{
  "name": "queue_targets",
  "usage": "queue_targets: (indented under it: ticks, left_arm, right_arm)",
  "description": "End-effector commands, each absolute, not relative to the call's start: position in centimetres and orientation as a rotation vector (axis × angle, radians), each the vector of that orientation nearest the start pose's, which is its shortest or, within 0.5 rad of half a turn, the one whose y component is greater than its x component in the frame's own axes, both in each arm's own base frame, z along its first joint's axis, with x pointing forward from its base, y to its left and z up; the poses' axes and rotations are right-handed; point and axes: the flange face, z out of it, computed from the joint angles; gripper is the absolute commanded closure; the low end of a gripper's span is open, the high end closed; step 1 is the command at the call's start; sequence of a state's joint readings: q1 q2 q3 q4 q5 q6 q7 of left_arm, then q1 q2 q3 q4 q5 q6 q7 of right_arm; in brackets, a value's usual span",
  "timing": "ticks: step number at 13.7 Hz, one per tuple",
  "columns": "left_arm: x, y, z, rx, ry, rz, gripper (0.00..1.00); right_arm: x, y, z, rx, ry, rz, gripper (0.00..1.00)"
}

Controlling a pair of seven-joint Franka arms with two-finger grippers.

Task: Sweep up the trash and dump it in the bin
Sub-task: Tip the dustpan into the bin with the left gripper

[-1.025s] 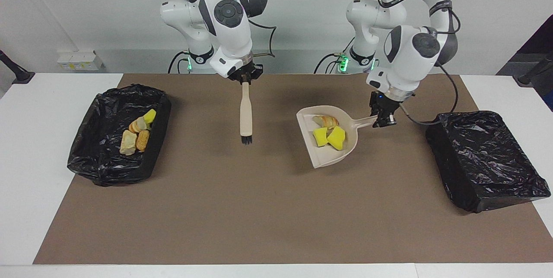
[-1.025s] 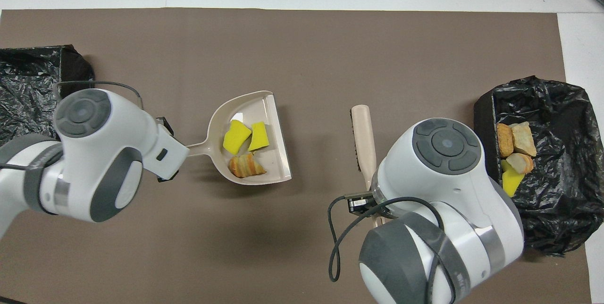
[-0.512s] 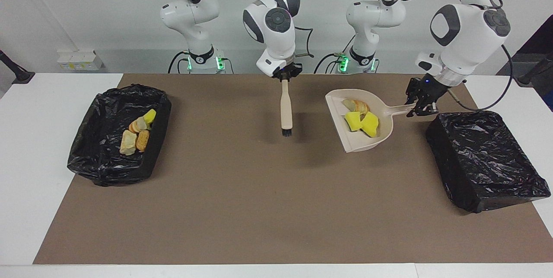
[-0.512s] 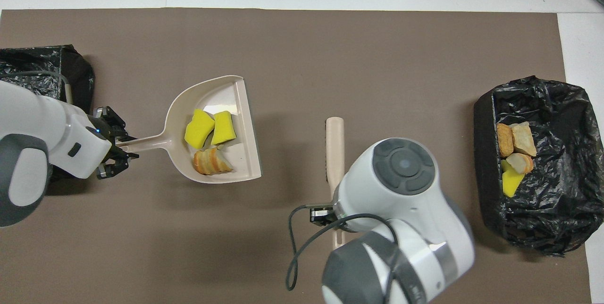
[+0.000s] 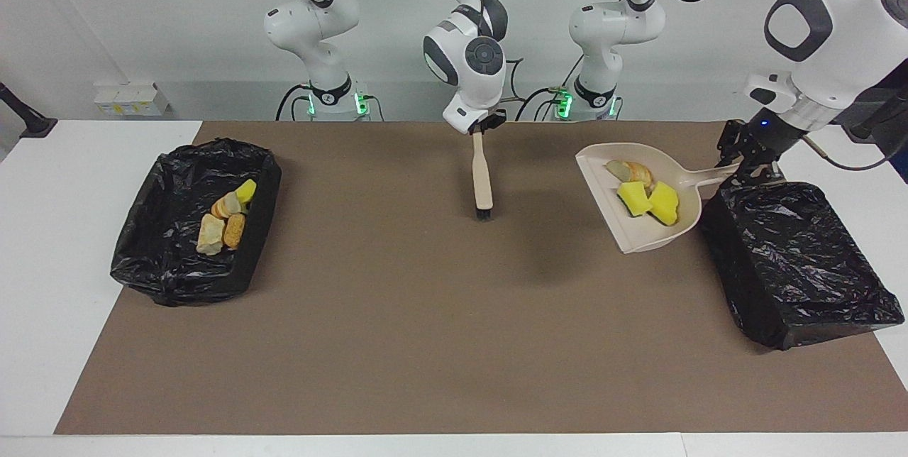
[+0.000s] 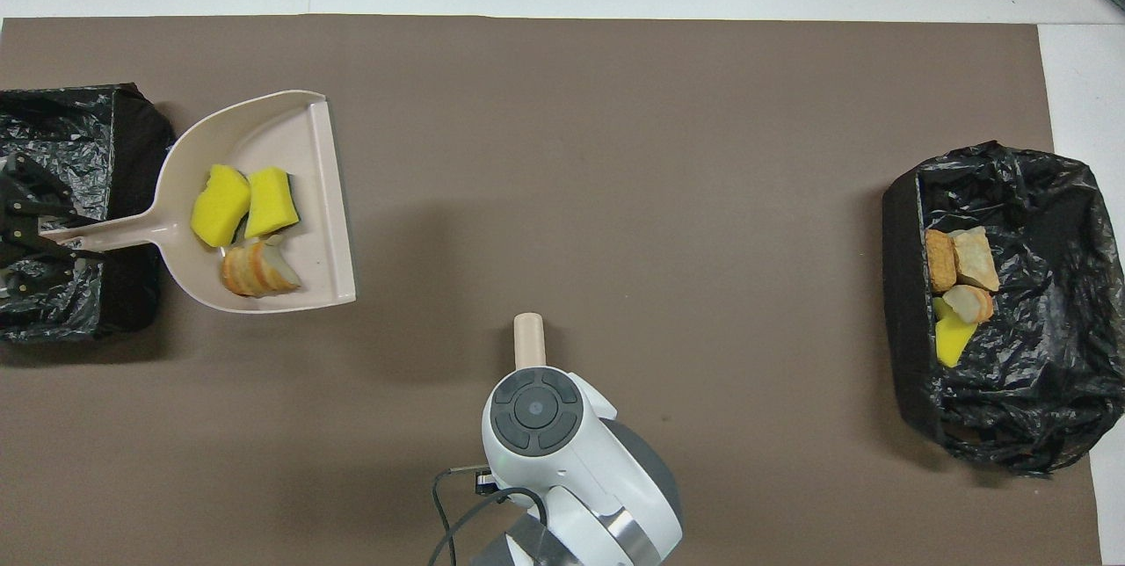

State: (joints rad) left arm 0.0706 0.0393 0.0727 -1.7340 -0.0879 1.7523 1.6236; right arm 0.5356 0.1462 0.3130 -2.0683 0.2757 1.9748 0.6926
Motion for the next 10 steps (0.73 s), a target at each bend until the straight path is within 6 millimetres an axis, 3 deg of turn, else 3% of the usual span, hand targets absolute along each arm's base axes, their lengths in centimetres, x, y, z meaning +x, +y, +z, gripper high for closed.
queue_targets:
  ticks: [1, 4, 7, 8, 10]
  left_arm:
    - [58.6, 11.3, 54.8, -2.317, 2.14, 0.045, 1.0]
    - [58.9, 18.2, 54.7, -2.272, 2.114, 0.137, 1.0]
    - [58.8, 26.1, 56.3, -2.159, 2.13, 0.21, 1.0]
    - [59.3, 27.7, 56.7, -2.127, 2.128, 0.235, 1.0]
    - [59.7, 30.9, 56.4, -2.059, 2.117, 0.32, 1.0]
  right_arm:
    - [35.2, 42.2, 34.0, -3.013, 0.0, 0.539, 1.0]
    - [35.5, 42.8, 32.3, -3.001, 0.06, 0.501, 1.0]
    - [35.4, 42.8, 32.3, -3.002, 0.063, 0.508, 1.0]
    - [35.5, 42.8, 32.3, -3.002, 0.066, 0.51, 0.87]
    - [36.0, 42.9, 32.5, -3.009, 0.052, 0.496, 0.0]
